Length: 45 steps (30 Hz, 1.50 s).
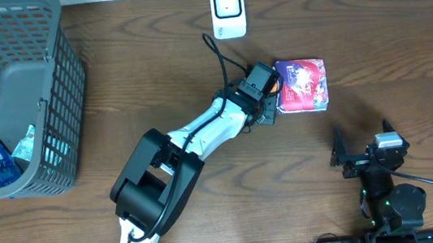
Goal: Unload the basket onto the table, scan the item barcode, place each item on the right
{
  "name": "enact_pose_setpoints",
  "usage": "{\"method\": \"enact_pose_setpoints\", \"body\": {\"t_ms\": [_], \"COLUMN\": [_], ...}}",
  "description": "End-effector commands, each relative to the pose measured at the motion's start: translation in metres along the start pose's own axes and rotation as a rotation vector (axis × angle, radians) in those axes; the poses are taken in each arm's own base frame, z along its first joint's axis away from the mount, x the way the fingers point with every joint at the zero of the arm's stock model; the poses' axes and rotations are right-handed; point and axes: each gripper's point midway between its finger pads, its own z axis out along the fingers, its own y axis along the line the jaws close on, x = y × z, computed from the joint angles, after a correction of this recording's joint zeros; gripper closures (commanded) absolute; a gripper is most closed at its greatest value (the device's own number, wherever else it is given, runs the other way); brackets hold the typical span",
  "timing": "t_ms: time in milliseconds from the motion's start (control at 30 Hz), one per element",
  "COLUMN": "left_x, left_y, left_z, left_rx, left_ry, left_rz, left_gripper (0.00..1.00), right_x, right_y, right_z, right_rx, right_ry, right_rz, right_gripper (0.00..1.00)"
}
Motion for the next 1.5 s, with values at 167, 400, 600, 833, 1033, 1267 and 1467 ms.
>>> {"method": "enact_pose_setpoints", "body": {"t_ms": [167, 400, 600, 833, 1033, 1267, 1467], "left_x": [0.002, 0.002, 0.006, 0.005, -0.012, -0.054, -0.083], "left_y": [0.010, 0.005, -0.008, -0.019, -0.028, -0.042, 0.037], "left_z": [0.009, 0.012, 0.017, 0.017, -0.005, -0.088, -0.189], "left_rx": [-0.015, 0.012, 0.070, 0.105, 0.130, 0.168, -0.174], "left_ry": [0.009, 0.008, 0.022, 0.015, -0.037, -0.208, -0.378], "left_rz": [0.043, -0.021, -0.035, -0.018, -0.013, 0.111, 0.119], "left_gripper": [0.92, 0.92, 0.92, 0.92, 0.92, 0.91, 0.75], "right_x": [0.001, 0.001, 0.001, 0.001, 0.001, 0.001, 0.001], "right_y": [-0.001, -0.001, -0.001, -0.001, -0.001, -0.001, -0.001], "right_z": [0.000, 0.000, 0.000, 0.000, 0.000, 0.000, 0.000], "right_rx": [0.003, 0.003, 0.003, 0.003, 0.003, 0.003, 0.003], "right_ry": [0.000, 0.000, 0.000, 0.000, 0.000, 0.000, 0.000], "right_rz": [0.014, 0.014, 0.014, 0.015, 0.015, 0.015, 0.015], "right_gripper": [0.01, 0.01, 0.01, 0.01, 0.01, 0.01, 0.01]}}
